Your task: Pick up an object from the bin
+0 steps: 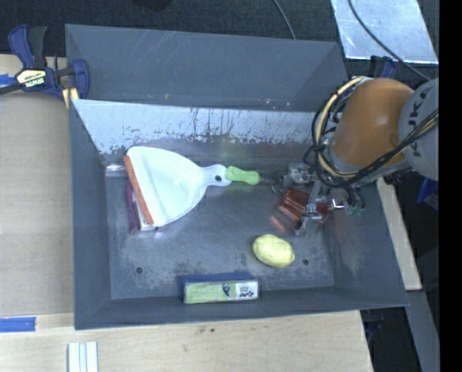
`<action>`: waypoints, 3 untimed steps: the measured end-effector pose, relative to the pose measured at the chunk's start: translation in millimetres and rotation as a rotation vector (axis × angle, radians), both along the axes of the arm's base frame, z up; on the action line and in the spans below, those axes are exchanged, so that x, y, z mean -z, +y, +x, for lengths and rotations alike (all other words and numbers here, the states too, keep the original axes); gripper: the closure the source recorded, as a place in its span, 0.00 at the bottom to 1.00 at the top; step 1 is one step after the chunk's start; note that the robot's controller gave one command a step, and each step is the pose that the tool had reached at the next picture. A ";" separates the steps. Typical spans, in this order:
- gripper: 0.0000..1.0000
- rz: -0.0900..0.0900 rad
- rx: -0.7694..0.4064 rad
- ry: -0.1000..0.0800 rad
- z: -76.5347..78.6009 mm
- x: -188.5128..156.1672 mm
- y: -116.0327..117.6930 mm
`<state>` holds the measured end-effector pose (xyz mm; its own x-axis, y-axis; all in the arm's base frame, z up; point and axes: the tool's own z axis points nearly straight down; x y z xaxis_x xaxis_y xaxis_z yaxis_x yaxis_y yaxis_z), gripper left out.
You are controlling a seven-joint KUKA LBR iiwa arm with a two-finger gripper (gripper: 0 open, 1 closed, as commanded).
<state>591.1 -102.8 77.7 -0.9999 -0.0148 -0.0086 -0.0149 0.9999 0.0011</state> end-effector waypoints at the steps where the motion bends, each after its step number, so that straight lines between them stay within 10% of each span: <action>1: 1.00 -0.004 -0.719 -0.002 -45.4 2.2 50.0; 3: 1.00 -0.001 -0.978 0.002 -58.3 -20.6 62.5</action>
Offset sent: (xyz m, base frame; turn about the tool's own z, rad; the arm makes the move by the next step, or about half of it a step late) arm 0.0000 0.0000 0.0000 0.0000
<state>532.8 -40.2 98.3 -0.5465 -0.8374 -0.0060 -0.8374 0.5465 0.0010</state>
